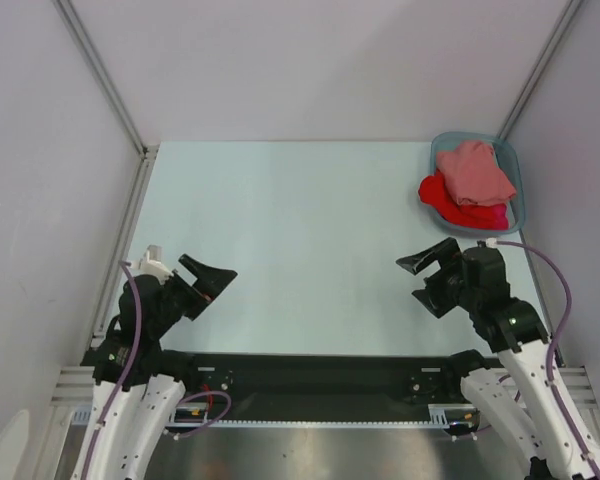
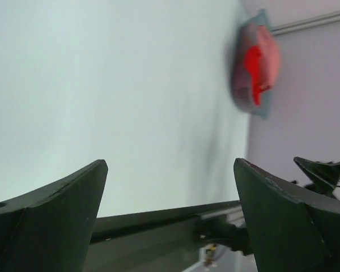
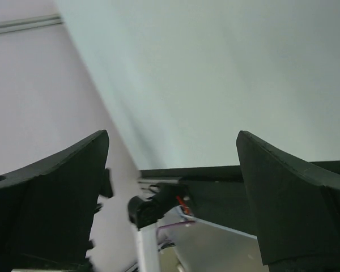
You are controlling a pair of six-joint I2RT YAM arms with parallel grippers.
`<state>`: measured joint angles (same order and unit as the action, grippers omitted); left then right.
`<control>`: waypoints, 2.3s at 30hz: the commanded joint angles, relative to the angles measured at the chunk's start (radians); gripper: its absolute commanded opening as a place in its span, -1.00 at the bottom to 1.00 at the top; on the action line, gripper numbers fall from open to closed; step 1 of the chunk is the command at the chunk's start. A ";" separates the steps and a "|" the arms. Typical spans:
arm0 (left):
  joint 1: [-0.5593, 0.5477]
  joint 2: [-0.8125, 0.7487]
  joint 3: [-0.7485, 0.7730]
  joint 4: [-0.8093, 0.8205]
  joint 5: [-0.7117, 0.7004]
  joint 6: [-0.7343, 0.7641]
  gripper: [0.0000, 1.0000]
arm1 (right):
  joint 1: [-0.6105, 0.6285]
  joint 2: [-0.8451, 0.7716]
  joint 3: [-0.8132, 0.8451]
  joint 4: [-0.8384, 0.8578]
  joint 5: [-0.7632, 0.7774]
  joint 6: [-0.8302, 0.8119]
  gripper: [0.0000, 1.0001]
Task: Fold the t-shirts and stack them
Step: Grab the tshirt from the pile, then move the tshirt to the center of the board
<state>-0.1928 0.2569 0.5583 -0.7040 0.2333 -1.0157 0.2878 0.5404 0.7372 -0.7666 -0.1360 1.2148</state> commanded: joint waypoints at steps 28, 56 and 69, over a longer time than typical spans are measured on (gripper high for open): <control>0.007 0.815 0.529 -0.006 0.134 0.802 0.67 | -0.361 1.243 0.801 0.254 0.619 -0.448 0.49; -0.181 0.806 0.640 -0.087 -0.025 0.778 1.00 | 0.025 1.118 1.487 0.268 0.696 -0.946 -1.00; -0.183 0.693 0.630 -0.140 0.026 0.672 0.99 | 0.369 0.504 0.424 0.195 0.077 -0.610 0.99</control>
<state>-0.3702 0.9501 1.1614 -0.8185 0.2287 -0.3145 0.6624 1.0771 1.2633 -0.4706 0.0887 0.5022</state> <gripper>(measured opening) 0.996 0.992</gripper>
